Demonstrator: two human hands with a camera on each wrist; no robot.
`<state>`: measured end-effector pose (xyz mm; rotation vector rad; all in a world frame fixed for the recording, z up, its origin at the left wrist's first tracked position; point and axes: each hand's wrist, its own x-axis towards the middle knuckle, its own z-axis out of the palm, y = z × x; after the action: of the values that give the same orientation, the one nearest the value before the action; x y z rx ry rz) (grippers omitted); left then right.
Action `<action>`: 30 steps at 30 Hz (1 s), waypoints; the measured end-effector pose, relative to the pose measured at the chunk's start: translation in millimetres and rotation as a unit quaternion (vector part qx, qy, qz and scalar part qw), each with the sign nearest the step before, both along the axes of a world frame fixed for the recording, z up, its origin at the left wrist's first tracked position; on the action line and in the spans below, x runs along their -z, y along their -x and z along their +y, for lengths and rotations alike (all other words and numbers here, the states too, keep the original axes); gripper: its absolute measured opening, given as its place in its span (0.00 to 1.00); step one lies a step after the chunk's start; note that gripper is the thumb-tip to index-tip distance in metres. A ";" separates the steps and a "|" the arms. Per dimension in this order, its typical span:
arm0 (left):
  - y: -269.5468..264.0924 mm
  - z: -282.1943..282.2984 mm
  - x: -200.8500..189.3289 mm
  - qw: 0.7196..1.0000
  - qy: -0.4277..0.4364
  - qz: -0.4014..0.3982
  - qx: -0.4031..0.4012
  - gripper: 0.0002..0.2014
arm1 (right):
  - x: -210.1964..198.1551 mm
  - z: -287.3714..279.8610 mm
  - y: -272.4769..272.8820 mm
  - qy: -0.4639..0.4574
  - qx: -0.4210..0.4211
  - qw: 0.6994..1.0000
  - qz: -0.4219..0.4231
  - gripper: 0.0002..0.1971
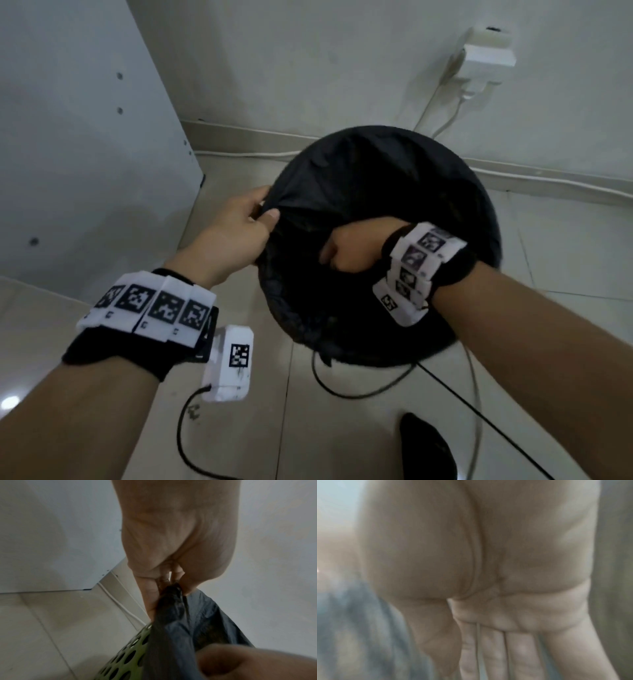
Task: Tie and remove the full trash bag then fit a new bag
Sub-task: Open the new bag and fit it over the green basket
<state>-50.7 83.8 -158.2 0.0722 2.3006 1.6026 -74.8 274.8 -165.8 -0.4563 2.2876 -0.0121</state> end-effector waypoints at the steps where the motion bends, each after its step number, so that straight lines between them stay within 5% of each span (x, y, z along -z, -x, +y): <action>1: 2.5 -4.0 2.3 0.999 -0.022 -0.033 -0.035 0.17 | -21.4 -2.0 5.3 0.033 0.009 0.999 0.022 0.19; 5: 18.3 -30.9 15.1 0.970 -0.104 -0.114 -0.188 0.13 | -80.1 -2.1 18.2 0.150 0.051 0.977 0.143 0.17; 8: 29.1 -55.0 21.9 0.946 -0.141 -0.130 -0.263 0.14 | -93.5 10.7 16.4 0.245 0.147 0.932 0.222 0.14; 10: 32.2 -65.4 21.8 0.932 -0.160 -0.128 -0.300 0.14 | -83.4 28.5 9.9 0.336 0.253 0.868 0.263 0.10; 13: 32.5 -72.1 21.7 0.909 -0.216 -0.127 -0.333 0.17 | -45.8 53.0 -15.6 0.417 0.476 0.709 0.311 0.08; 16: 32.3 -77.1 22.4 0.896 -0.255 -0.137 -0.337 0.18 | -2.5 43.7 -43.2 0.494 0.672 0.546 0.074 0.14; 19: 30.2 -79.0 24.6 0.886 -0.281 -0.146 -0.339 0.15 | 23.2 5.1 -47.8 0.575 0.655 0.466 -0.154 0.29; 21: 27.1 -76.8 23.5 0.878 -0.303 -0.152 -0.338 0.10 | 29.0 -17.0 -40.9 0.624 0.636 0.418 -0.178 0.30; 24: 21.7 -73.5 18.9 0.875 -0.320 -0.165 -0.325 0.09 | 29.0 -32.3 -28.8 0.642 0.659 0.371 -0.124 0.23; 27: 14.1 -65.8 19.3 0.906 -0.272 -0.184 -0.269 0.08 | 28.3 -25.5 -21.3 0.632 0.694 0.339 -0.062 0.19; 30: 7.3 -59.6 23.4 0.933 -0.213 -0.220 -0.188 0.15 | 23.9 -18.7 -26.9 0.619 0.697 0.359 -0.037 0.22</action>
<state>-58.0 24.2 -181.6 -0.5968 1.6625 2.0300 -48.0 256.1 -189.7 0.9685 1.3061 -2.5455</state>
